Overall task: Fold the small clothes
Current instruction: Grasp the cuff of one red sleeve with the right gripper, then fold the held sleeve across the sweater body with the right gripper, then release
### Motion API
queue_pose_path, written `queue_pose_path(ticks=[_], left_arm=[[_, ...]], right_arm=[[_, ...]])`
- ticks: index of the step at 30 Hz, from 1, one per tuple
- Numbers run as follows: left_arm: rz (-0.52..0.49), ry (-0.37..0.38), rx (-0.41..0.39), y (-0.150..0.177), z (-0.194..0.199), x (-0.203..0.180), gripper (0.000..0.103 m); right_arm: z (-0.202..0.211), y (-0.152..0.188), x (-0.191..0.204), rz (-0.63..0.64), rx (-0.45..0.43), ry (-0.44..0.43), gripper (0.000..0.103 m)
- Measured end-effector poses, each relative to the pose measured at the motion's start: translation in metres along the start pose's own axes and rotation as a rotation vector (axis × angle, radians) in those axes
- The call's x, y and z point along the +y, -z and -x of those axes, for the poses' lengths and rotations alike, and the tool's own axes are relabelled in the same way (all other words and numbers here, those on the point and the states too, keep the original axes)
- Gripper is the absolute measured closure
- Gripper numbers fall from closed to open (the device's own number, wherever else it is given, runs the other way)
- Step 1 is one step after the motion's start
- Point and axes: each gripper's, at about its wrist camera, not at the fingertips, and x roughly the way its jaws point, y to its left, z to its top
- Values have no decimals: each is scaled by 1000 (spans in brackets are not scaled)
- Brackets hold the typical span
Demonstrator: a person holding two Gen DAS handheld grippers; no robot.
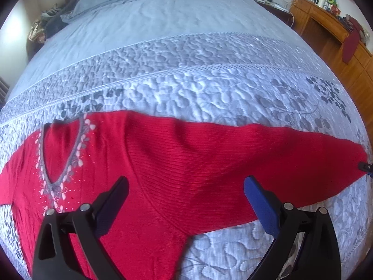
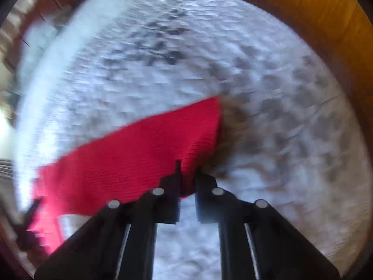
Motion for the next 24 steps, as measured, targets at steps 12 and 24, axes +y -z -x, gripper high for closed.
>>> queue_pose_path(ticks=[12,24], left_arm=[[117,-75,-4,20,23,122,4],[159,63,38,33,22,152,4]], right_arm=[[2,73,217,419,-1,-103,95],[-24,162,276,466,-17,-187,64]])
